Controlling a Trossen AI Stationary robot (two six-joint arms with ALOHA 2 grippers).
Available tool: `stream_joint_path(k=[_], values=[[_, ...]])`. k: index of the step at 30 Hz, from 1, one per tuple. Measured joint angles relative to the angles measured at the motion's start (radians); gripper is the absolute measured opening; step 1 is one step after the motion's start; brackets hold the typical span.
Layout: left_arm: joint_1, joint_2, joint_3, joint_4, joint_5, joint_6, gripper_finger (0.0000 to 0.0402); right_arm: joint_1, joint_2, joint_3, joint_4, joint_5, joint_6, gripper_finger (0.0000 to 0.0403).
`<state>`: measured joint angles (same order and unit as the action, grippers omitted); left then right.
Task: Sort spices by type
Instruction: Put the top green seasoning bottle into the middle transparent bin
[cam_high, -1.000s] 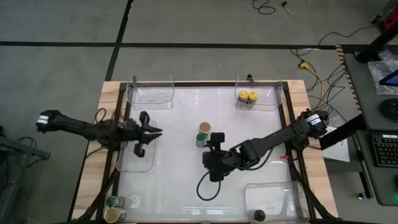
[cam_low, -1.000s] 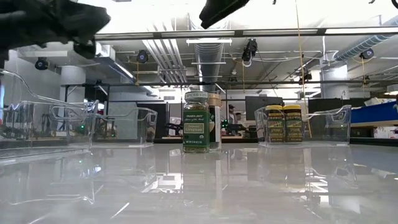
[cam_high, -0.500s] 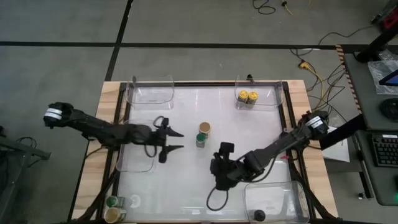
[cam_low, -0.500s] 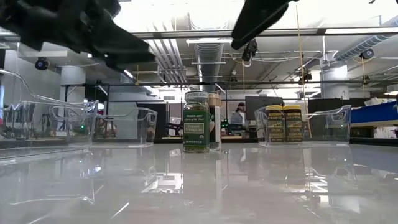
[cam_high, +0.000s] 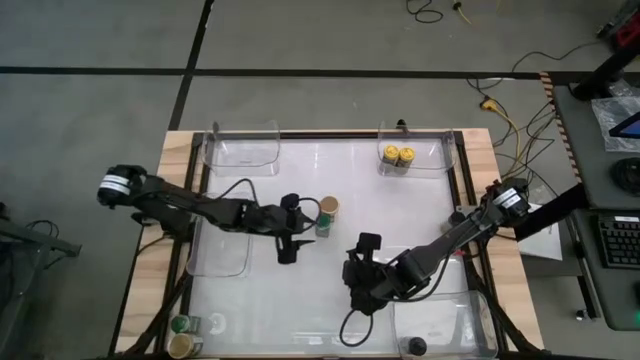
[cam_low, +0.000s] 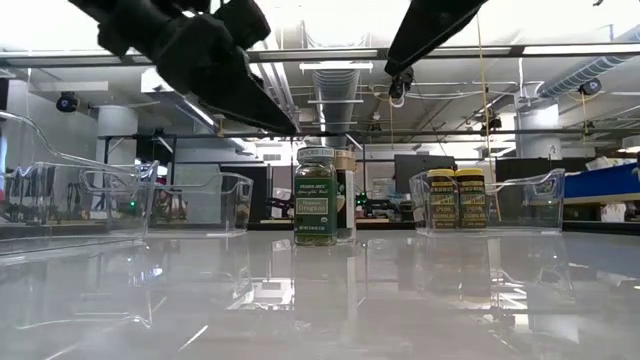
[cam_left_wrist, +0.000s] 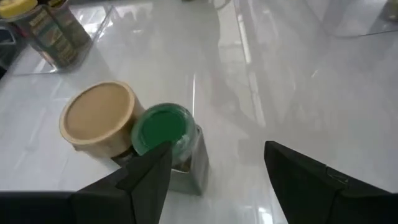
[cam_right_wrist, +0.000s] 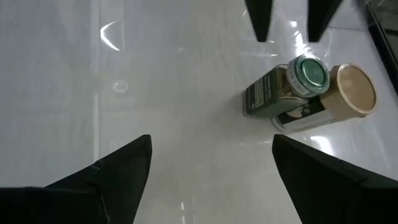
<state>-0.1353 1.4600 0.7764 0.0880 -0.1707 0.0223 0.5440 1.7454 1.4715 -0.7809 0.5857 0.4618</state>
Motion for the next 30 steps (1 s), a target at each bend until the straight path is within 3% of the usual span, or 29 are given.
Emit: stream_joint_path(k=[15, 21, 30], values=[[0.122, 0.094, 0.113, -0.158, 0.111, 0.021, 0.0240, 0.017, 0.000, -0.001, -0.038, -0.010, 0.004, 0.0325], [0.130, 0.145, 0.123, -0.143, 0.144, 0.022, 0.0240, 0.029, 0.000, -0.001, -0.042, -0.012, 0.019, 0.0325], [0.131, 0.210, 0.242, -0.214, 0.149, 0.100, 0.0240, 0.028, 0.001, -0.003, -0.045, -0.013, 0.039, 0.0325]])
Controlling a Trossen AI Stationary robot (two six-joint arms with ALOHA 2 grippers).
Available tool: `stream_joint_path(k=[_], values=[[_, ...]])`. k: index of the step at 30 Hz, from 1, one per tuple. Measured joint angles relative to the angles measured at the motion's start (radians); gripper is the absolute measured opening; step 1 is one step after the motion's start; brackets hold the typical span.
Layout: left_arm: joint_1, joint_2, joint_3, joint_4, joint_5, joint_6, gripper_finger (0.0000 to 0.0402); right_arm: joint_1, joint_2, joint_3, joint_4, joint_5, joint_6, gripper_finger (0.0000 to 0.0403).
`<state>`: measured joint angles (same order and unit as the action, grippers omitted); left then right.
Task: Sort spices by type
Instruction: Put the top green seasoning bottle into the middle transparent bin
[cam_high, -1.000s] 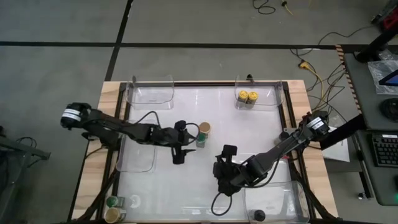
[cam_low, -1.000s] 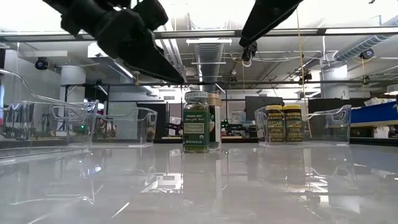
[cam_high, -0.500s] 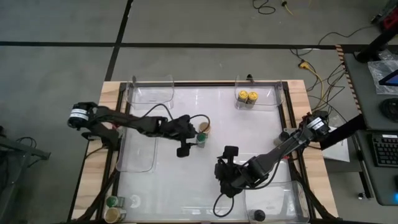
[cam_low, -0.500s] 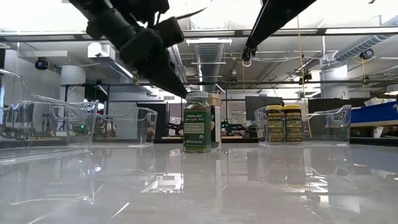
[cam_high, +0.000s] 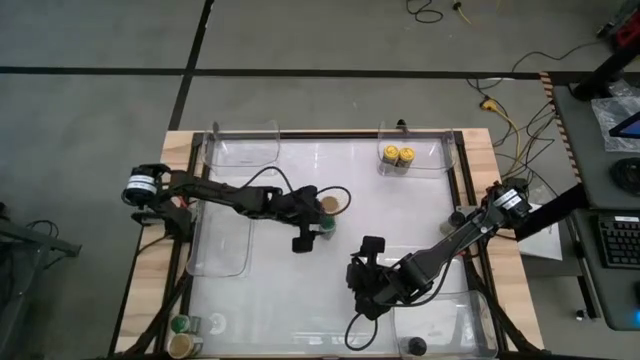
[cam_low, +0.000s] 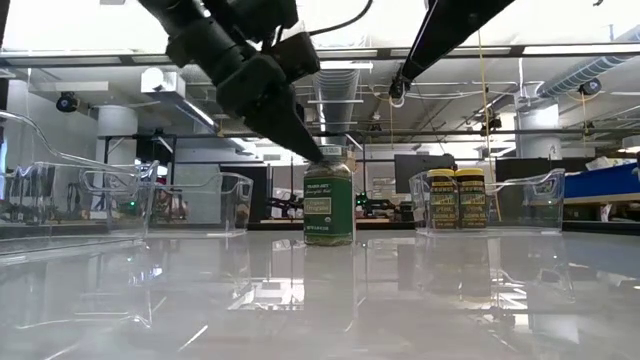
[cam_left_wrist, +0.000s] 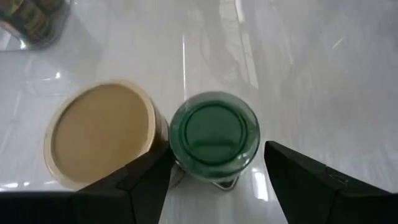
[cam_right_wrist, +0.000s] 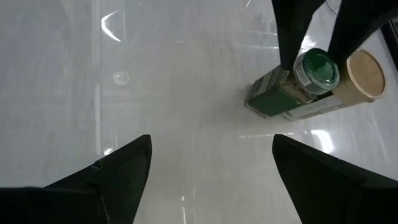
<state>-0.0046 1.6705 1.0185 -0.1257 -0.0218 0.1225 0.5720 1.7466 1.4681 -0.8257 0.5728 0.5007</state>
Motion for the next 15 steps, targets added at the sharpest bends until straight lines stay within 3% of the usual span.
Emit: stream_joint_path(k=[15], values=[[-0.001, 0.058, 0.142, -0.125, 0.013, 0.131, 0.0240, 0.009, 0.001, -0.005, -0.017, -0.004, 0.046, 0.0325]])
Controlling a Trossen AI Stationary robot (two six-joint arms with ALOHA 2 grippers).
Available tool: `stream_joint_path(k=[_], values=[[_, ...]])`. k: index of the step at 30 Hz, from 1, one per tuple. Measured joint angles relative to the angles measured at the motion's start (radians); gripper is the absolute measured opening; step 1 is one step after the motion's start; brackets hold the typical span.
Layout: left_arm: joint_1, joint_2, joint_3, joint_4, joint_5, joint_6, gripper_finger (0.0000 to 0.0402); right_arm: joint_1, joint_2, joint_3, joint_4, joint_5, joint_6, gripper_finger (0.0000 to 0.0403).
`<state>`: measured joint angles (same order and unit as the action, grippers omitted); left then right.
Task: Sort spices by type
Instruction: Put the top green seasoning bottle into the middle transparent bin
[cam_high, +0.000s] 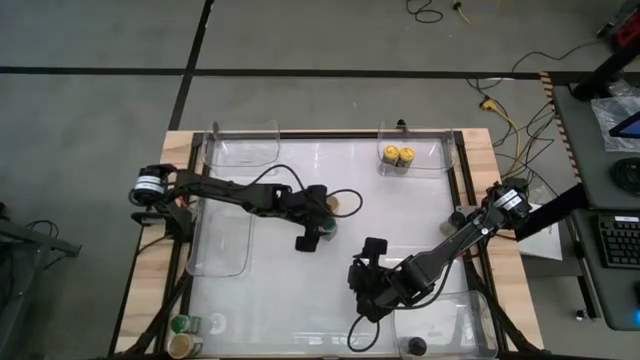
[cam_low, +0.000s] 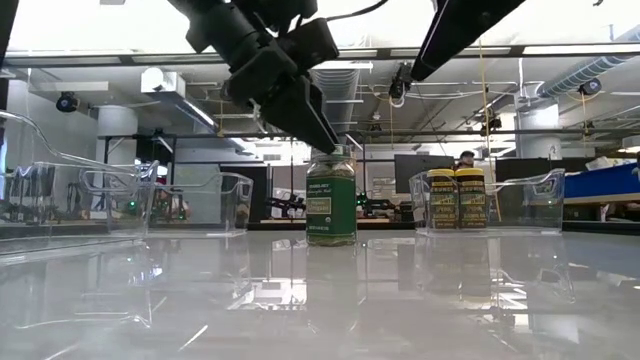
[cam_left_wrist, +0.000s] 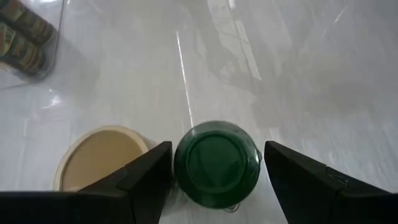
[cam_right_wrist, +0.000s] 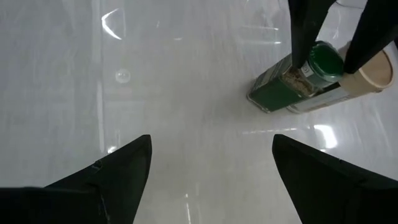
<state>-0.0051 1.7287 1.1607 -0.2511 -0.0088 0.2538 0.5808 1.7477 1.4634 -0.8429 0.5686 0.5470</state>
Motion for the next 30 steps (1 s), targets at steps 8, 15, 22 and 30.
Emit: stream_joint_path(k=[8, 15, 22, 30], values=[[0.000, 0.042, 0.064, -0.060, 0.027, 0.049, 0.0240, 0.000, 0.001, -0.009, -0.021, 0.000, 0.037, 0.0327], [0.001, 0.067, 0.205, -0.224, 0.030, 0.112, 0.0247, 0.000, 0.001, -0.009, -0.021, 0.000, 0.037, 0.0347], [-0.001, 0.077, 0.250, -0.348, 0.033, 0.248, 0.0286, 0.000, 0.001, -0.011, -0.022, 0.000, 0.039, 0.0359], [-0.001, 0.085, 0.252, -0.359, 0.041, 0.391, 0.0313, -0.005, 0.001, -0.011, -0.021, 0.000, 0.056, 0.0359]])
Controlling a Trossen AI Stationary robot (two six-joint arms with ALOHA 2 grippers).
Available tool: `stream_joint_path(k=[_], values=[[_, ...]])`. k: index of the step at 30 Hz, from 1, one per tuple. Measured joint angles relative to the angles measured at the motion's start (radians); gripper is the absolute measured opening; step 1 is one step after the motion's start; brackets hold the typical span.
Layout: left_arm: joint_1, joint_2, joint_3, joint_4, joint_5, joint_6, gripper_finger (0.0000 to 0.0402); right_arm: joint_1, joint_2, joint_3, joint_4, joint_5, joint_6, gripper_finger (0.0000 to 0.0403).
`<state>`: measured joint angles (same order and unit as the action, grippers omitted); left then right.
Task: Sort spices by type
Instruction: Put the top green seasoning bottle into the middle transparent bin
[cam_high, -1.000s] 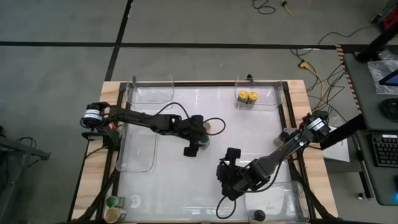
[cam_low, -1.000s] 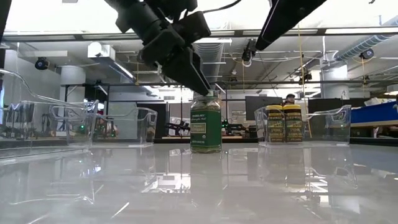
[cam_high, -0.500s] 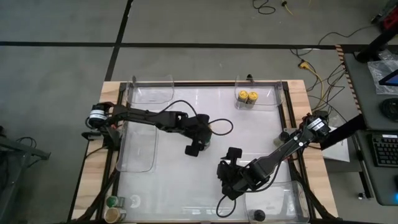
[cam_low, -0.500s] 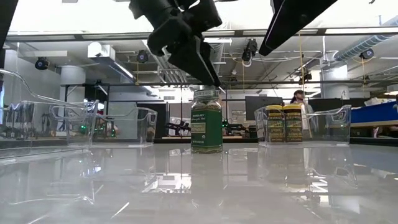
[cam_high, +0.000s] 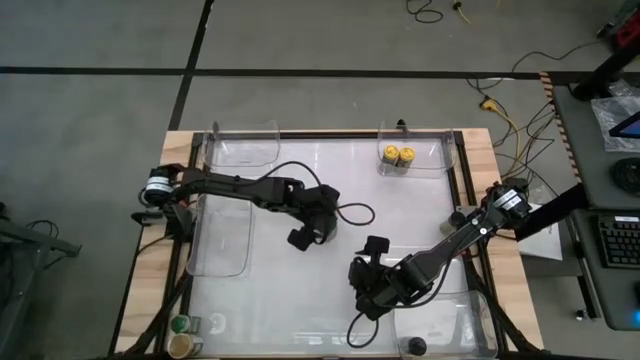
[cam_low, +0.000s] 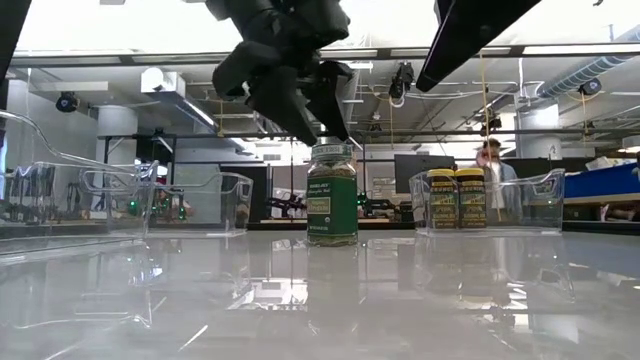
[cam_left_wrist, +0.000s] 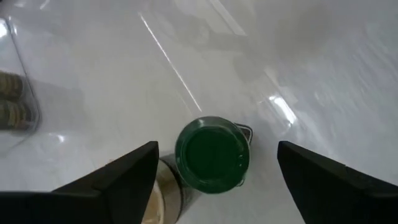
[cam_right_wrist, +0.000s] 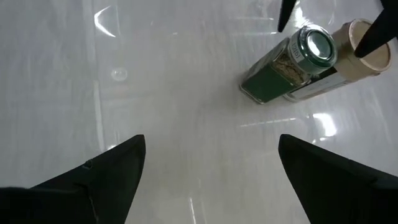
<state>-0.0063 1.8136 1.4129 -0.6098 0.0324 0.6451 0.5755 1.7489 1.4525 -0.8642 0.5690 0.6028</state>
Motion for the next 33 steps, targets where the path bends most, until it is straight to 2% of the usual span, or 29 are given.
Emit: stream_joint_path(k=[4, 13, 18, 21, 33], values=[[-0.013, 0.028, 0.013, -0.007, 0.013, 0.026, 0.0314, -0.001, 0.000, 0.000, 0.000, 0.000, 0.002, 0.0359], [-0.013, 0.148, 0.147, -0.117, 0.010, 0.045, 0.0314, -0.013, 0.000, 0.000, -0.004, 0.000, 0.001, 0.0359], [-0.015, 0.214, 0.219, -0.225, -0.035, 0.040, 0.0314, -0.013, 0.000, 0.000, -0.020, 0.000, 0.003, 0.0359], [-0.013, 0.228, 0.239, -0.225, -0.051, 0.029, 0.0314, -0.013, 0.000, 0.000, -0.028, 0.000, 0.012, 0.0359], [-0.013, 0.228, 0.242, -0.248, -0.076, 0.036, 0.0266, -0.011, 0.000, -0.001, -0.043, 0.000, 0.033, 0.0359]])
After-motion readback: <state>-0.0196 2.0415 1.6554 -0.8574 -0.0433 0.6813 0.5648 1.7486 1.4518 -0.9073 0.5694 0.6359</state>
